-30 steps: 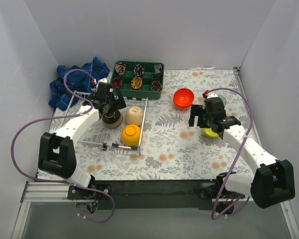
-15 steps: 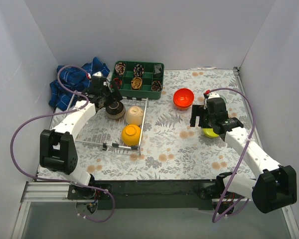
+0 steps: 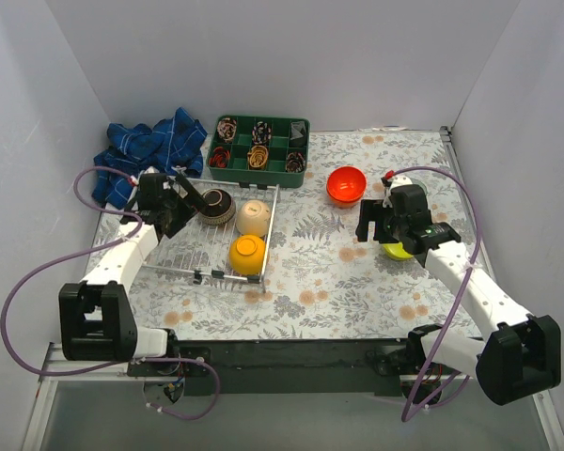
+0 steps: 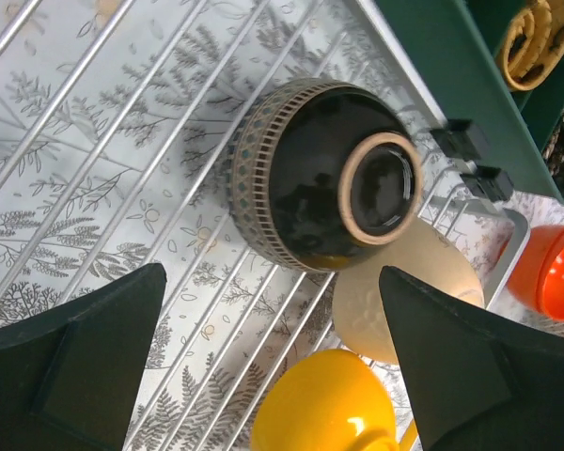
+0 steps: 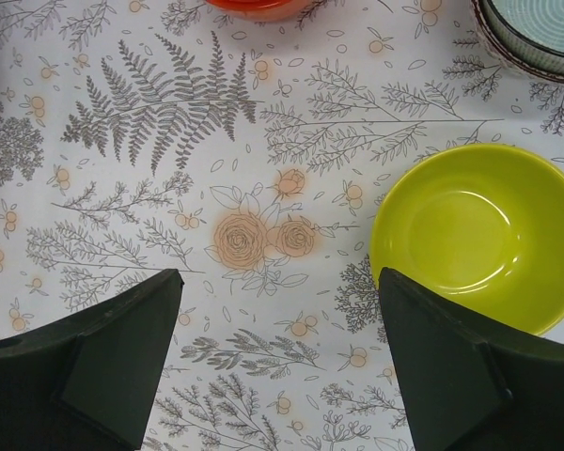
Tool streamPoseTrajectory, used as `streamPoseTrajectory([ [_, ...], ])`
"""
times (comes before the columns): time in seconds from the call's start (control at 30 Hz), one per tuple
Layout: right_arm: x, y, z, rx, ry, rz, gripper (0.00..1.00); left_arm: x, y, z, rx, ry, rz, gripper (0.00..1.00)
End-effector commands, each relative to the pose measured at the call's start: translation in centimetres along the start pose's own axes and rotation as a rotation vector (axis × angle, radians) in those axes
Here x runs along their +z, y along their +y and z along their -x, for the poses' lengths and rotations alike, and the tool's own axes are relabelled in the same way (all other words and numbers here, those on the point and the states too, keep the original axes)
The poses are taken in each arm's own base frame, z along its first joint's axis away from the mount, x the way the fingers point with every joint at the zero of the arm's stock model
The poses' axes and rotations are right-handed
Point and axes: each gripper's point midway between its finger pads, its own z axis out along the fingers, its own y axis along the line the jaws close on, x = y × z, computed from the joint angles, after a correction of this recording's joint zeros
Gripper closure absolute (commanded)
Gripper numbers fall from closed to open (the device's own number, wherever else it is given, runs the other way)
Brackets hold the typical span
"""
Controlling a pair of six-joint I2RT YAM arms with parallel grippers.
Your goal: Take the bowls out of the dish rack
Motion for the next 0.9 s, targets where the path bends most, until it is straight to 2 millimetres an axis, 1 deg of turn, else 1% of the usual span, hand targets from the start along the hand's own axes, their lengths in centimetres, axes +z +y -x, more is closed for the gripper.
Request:
streamPoseTrajectory([
  [0.0,-0.8,1.0,0.2,-0.019,-0.027,0.060,0.07,0.1,-1.8,0.2,-0.162,0.031,-0.170,0.02],
  [0.07,-0.9,1.2,0.0,-0.019,-0.026,0.074,0.07,0.9,-1.9,0.0,-0.173,0.035,-0.188,0.02],
  [0.1,-1.0,1.2,-0.1,-0.018,-0.024,0.080,0.07,1.1,-1.6,0.2,-0.194,0.032,-0.193,0.02],
  [0.13,-1.0,1.3,-0.3,-0.021,-0.021,0.084,0.07,1.4,-0.8,0.8,-0.219,0.018,-0.184,0.02],
  [0.2,-1.1,1.2,-0.4,-0.030,-0.019,0.083,0.07,2.1,-0.1,0.9,-0.259,0.009,-0.185,0.02],
  [0.23,-1.3,1.6,-0.4,-0.032,-0.019,0.109,0.07,2.2,0.2,1.3,-0.278,0.003,-0.194,0.02],
  [0.27,-1.4,1.7,-0.4,-0.037,-0.018,0.111,0.08,2.5,0.6,1.1,-0.294,0.003,-0.197,0.02],
  [0.33,-1.5,1.6,-0.4,-0.046,-0.019,0.110,0.08,2.7,0.6,1.9,-0.322,-0.018,-0.232,0.02],
  [0.4,-1.6,1.6,-0.5,-0.051,-0.015,0.110,0.08,3.4,1.0,1.4,-0.337,0.005,-0.233,0.02],
  [0.6,-1.4,1.6,-0.7,-0.060,-0.004,0.118,0.08,4.3,0.6,0.3,-0.355,0.073,-0.284,0.02],
  [0.87,-1.3,1.9,-0.5,-0.070,0.004,0.126,0.08,4.4,0.2,0.1,-0.366,0.105,-0.296,0.02],
])
